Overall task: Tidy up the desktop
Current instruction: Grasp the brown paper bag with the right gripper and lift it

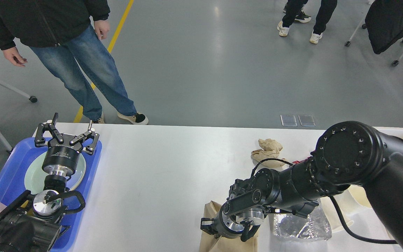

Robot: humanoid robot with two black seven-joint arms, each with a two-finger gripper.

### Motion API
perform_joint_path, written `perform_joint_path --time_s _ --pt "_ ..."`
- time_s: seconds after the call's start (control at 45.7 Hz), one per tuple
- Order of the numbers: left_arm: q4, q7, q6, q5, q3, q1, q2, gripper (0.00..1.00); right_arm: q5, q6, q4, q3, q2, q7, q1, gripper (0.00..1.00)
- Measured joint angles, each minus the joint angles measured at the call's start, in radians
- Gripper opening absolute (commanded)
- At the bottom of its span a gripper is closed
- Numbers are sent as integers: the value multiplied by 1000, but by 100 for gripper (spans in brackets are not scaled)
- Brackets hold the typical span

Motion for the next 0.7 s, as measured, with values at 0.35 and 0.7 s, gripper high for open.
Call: perform_joint_path --time_s 0.35,0.7 --pt "0 0 0 0 1 0 0 96 131 211 82 10 -52 13 203 0" --pt "0 0 0 0 1 0 0 96 248 630 185 3 -269 90 615 0"
